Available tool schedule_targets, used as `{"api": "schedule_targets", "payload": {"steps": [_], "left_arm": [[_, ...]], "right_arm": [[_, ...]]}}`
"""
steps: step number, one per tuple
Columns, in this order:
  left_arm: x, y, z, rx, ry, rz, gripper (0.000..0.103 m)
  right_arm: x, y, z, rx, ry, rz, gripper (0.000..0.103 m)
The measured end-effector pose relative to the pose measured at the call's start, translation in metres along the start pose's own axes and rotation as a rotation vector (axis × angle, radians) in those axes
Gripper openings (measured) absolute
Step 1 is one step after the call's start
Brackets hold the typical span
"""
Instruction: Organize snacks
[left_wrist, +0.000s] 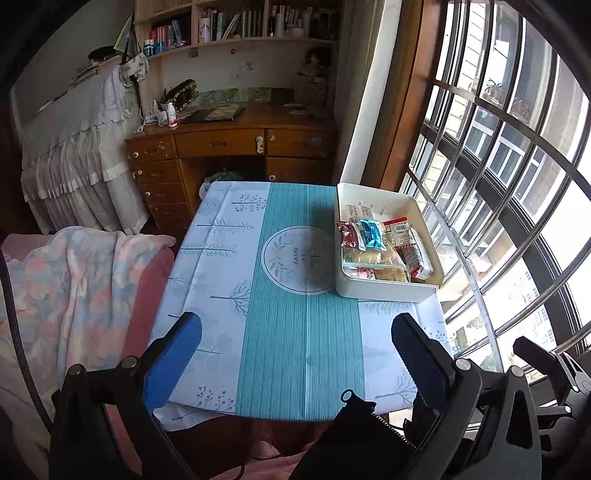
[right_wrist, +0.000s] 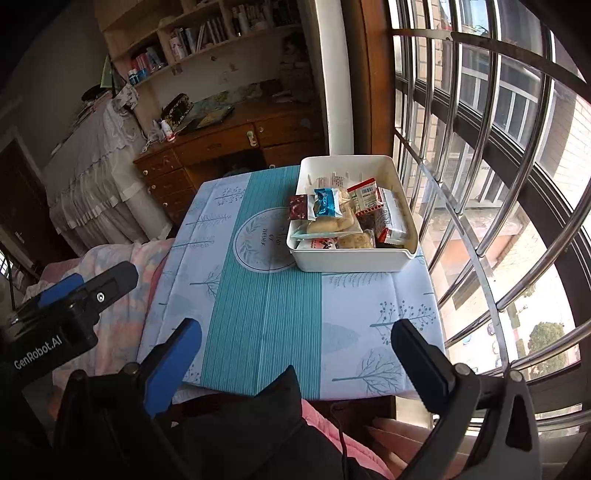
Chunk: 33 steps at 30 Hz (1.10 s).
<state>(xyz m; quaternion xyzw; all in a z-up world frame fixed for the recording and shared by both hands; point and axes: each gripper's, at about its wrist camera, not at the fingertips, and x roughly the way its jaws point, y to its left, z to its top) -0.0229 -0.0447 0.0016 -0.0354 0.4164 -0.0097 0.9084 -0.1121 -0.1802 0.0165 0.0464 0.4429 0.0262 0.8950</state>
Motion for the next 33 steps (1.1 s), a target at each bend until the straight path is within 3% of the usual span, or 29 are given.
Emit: {"api": "schedule_targets", "payload": {"steps": [5, 33], "left_arm": [[-0.004, -0.002, -0.004, 0.006, -0.004, 0.017, 0.102], [-0.008, -0.01, -0.011, 0.04, 0.0, 0.028, 0.102]], "right_arm": [[-0.01, 0.001, -0.005, -0.015, -0.031, 0.001, 0.103], [-0.008, -0.004, -0.015, -0.005, 0.004, 0.023, 0.103]]}}
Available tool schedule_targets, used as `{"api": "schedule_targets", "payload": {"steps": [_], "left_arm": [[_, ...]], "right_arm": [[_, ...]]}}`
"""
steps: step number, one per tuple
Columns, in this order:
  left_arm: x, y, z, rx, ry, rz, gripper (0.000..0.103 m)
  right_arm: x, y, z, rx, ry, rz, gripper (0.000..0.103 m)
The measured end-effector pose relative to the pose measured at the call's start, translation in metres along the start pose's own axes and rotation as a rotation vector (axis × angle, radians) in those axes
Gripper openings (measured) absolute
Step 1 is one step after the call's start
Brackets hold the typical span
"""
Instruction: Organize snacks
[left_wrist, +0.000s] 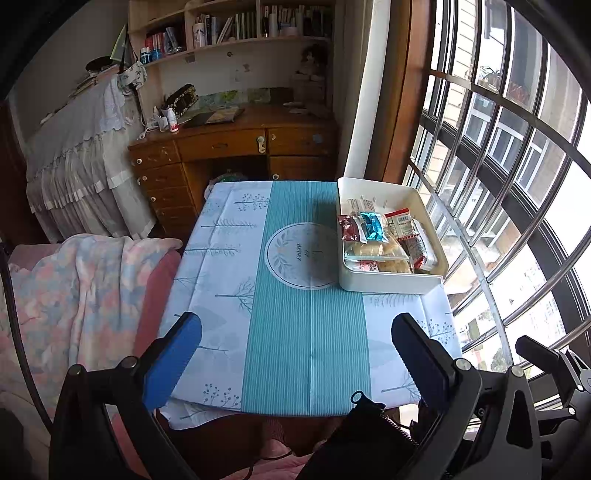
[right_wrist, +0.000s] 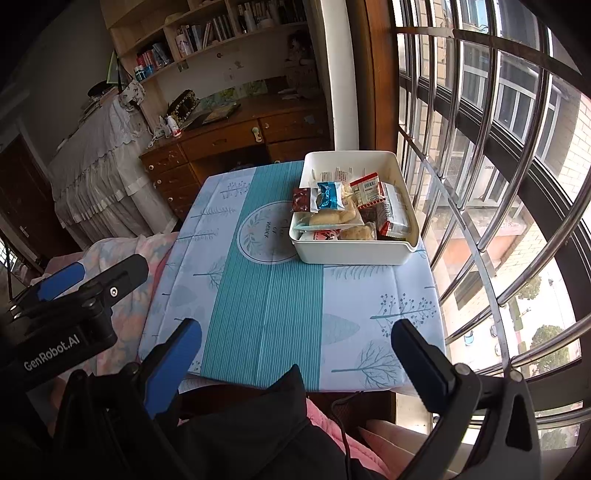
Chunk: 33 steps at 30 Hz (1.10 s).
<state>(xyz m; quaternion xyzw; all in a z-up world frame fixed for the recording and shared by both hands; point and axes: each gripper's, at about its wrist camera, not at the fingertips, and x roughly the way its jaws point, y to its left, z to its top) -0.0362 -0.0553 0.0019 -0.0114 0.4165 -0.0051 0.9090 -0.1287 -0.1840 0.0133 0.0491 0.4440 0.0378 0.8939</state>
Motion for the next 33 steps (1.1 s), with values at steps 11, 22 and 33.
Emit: {"api": "schedule_targets", "payload": {"steps": [11, 22, 33], "left_arm": [[0.006, 0.001, -0.001, 0.005, 0.013, -0.001, 0.102], [0.008, 0.0, 0.0, 0.009, 0.018, 0.0, 0.102], [0.015, 0.012, -0.007, 0.023, 0.047, -0.003, 0.102]], "right_arm": [[0.01, -0.003, 0.001, 0.002, 0.019, 0.001, 0.103], [0.017, -0.004, 0.004, 0.004, 0.037, 0.002, 0.103], [0.025, -0.007, 0.008, 0.011, 0.069, 0.004, 0.103]]}}
